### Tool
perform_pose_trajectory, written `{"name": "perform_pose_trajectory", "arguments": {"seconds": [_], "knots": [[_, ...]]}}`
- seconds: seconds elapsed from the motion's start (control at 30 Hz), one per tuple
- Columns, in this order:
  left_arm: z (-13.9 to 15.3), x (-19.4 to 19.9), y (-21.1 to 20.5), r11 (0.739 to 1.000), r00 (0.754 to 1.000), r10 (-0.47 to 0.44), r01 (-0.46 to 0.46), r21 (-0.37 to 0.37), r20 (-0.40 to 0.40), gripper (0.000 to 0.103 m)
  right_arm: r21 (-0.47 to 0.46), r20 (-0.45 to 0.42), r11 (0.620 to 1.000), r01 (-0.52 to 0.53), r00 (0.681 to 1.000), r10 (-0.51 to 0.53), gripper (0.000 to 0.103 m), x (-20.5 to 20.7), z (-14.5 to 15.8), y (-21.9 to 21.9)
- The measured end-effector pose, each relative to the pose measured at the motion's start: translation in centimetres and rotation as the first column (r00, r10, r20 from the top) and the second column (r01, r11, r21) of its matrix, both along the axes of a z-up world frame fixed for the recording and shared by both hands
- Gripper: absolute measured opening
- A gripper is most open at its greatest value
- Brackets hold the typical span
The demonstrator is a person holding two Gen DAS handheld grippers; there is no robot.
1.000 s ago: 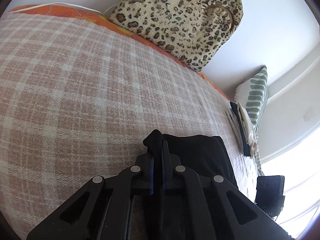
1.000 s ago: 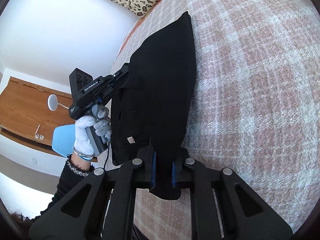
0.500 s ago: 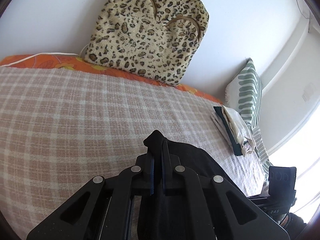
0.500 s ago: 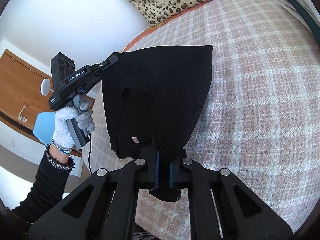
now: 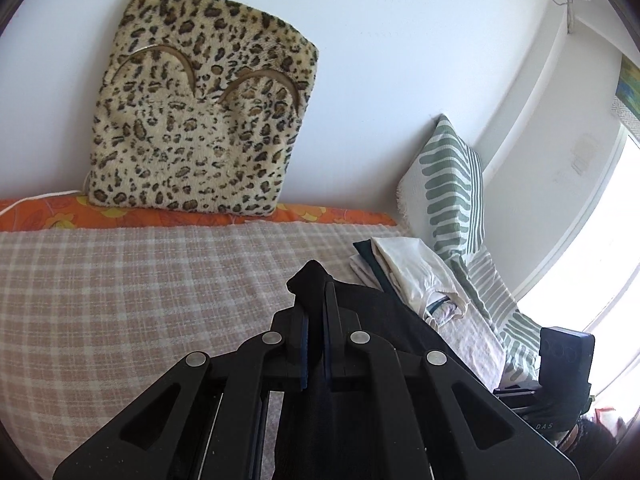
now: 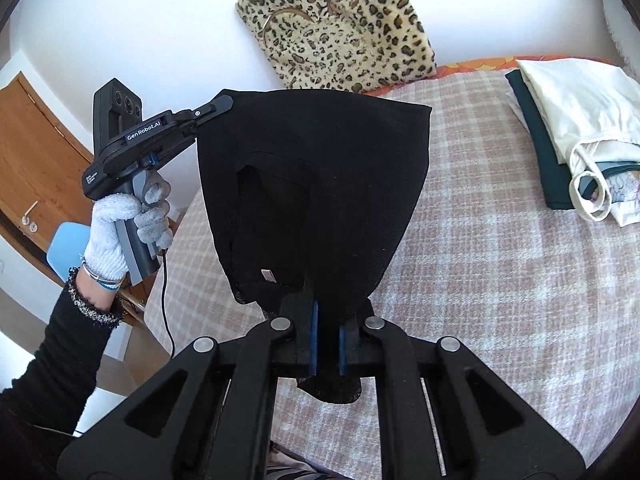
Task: Fold small clothes
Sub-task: 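Carry the black bundle with both grippers onto the stack of folded clothes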
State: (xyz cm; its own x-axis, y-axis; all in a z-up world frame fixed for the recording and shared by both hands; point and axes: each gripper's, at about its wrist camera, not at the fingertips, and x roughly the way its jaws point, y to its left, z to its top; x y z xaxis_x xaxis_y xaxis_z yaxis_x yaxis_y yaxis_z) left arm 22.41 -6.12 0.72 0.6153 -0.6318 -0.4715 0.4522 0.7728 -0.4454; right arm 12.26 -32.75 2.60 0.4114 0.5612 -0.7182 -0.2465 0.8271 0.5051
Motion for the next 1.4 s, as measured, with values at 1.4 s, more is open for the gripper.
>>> {"name": "perform_pose_trajectory", "arguments": {"seconds": [1.4], "knots": [[-5.3,18.6,-30.3,0.986,0.988,-0.153,0.154,0.061,-0.025,0.003,-0.241,-0.006,0.957,0.163,0.986,-0.170,0.009,14.1,-4.6,-29.8]]}}
